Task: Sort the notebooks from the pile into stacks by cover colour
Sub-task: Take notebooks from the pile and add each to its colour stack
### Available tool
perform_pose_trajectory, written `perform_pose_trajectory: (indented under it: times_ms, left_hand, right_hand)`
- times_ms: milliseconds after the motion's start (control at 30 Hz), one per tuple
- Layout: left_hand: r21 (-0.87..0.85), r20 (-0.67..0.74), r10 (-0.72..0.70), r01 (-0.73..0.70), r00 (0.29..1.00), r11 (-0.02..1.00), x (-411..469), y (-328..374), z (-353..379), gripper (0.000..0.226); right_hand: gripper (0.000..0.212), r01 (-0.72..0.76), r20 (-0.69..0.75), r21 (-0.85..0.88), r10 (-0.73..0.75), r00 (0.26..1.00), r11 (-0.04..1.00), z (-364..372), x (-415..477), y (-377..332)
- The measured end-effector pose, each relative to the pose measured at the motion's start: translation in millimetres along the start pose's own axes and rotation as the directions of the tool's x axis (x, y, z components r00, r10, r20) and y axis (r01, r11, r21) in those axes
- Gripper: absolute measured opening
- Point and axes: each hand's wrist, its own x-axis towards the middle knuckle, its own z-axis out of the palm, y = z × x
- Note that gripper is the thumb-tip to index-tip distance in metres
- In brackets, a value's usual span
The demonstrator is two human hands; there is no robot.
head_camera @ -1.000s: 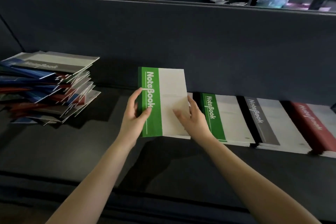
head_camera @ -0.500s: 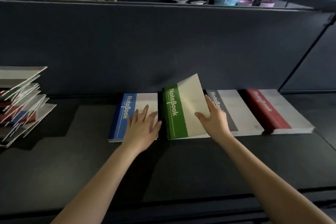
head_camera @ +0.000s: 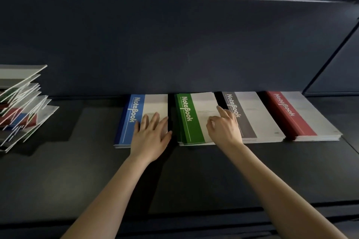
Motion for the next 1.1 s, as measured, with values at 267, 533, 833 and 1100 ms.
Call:
perform_pose_trajectory:
  times_ms: [267,533,833,1100]
  left_hand:
    - [-0.190,0.043,-0.043,0.050,0.998,0.980,3.1,0.7,-9.6,0.058]
    - [-0.661,-0.259,-0.203,-0.020,0.944,0.750,-19.9,-16.2,-30.7,0.045]
    - [-0.595,-0.354,-0.456,0.179,0.817,0.783,-87.1,-49.5,-40.7,0.046]
    - [-0.619,-0.337,-0.636,0.346,0.694,0.705,-148.6,-75.3,-45.7,0.044]
  right_hand:
    - [0.048,0.052,0.065,-0.060,-0.048,0.997,0.997,4.4,5.0,-18.9]
    - [0.041,0.261,-0.020,0.117,-0.261,0.965,0.958,-0.7,15.5,-57.8]
    - [0.040,0.528,0.013,0.330,-0.563,0.827,0.783,23.5,6.8,-149.1]
    - [0.041,0.608,0.054,0.450,-0.700,0.712,0.654,35.1,-17.5,-203.4]
